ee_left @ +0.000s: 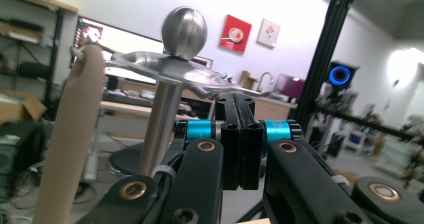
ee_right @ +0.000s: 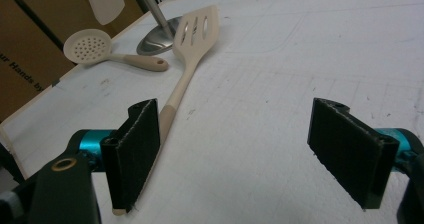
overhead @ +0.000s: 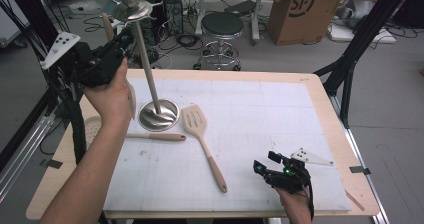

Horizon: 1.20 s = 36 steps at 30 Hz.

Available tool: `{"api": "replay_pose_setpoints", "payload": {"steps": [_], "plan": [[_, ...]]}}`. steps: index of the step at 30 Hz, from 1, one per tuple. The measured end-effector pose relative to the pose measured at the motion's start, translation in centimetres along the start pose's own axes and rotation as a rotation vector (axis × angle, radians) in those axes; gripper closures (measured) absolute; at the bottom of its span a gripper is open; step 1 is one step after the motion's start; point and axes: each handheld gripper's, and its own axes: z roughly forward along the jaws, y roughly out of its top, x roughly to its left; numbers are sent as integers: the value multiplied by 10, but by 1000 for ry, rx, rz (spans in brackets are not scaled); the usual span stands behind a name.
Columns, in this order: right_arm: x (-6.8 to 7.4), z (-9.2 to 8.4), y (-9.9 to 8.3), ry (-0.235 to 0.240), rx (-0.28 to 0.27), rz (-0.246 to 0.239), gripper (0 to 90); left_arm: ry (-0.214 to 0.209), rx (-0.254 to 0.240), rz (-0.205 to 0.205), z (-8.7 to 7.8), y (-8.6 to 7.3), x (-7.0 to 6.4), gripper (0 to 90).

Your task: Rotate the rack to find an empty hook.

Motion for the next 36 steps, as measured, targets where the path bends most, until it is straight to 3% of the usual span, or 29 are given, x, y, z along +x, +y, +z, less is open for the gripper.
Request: {"api": "replay_pose_setpoints", "payload": {"steps": [3,5,8,13,16,21,36], "plan": [[2,1,0,0,2,-5,209,-1,-20,11,-5,3,2,900],[1,1,0,2,4,-5,210,-11,-31,-7,-8,5,6,900],[2,1,0,3,9,0,209,18,-38,-17,-10,8,15,900],[1,2,-1,-1,8,-3,209,68,-25,-42,-5,13,41,900],[-1,2,-1,-4,11,3,209,60,-29,-37,1,16,53,900],[-4,3,-1,-10,11,9,209,45,-36,-7,6,20,57,900],[-8,7,-2,-6,23,25,209,62,-35,-14,15,25,74,900]]}}
